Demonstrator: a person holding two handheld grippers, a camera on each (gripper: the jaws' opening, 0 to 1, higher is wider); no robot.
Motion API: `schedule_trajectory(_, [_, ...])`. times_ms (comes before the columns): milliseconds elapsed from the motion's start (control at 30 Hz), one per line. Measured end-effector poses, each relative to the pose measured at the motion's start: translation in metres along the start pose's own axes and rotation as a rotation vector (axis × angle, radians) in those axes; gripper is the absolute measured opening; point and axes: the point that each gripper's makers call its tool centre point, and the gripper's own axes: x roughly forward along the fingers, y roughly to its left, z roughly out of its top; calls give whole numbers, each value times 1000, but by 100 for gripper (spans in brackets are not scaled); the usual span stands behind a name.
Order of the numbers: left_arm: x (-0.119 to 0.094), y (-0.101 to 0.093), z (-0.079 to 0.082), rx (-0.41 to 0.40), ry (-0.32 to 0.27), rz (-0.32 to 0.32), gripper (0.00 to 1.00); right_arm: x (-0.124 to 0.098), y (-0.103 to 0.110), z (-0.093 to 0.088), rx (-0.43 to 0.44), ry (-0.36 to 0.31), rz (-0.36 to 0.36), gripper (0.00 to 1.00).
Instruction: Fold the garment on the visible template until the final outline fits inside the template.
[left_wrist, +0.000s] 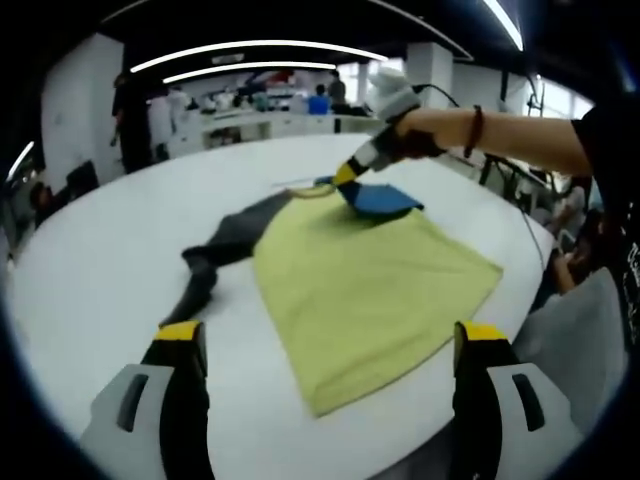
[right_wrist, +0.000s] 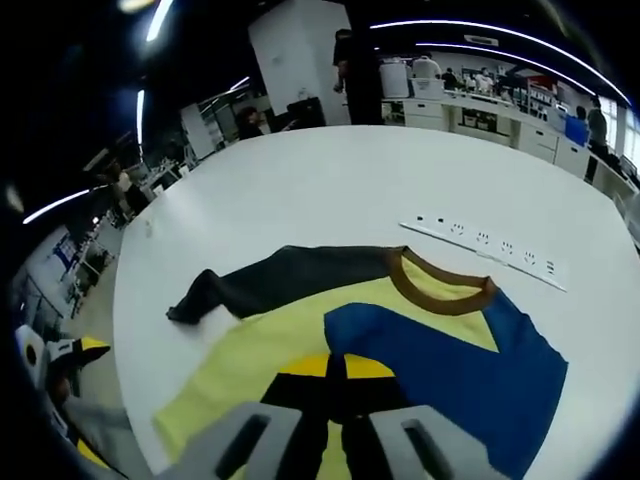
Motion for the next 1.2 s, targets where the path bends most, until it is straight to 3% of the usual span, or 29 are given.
schedule_trajectory(1200, [1,3,-8,-18,4,-5,99,23,57,21,-45,-22,88,0])
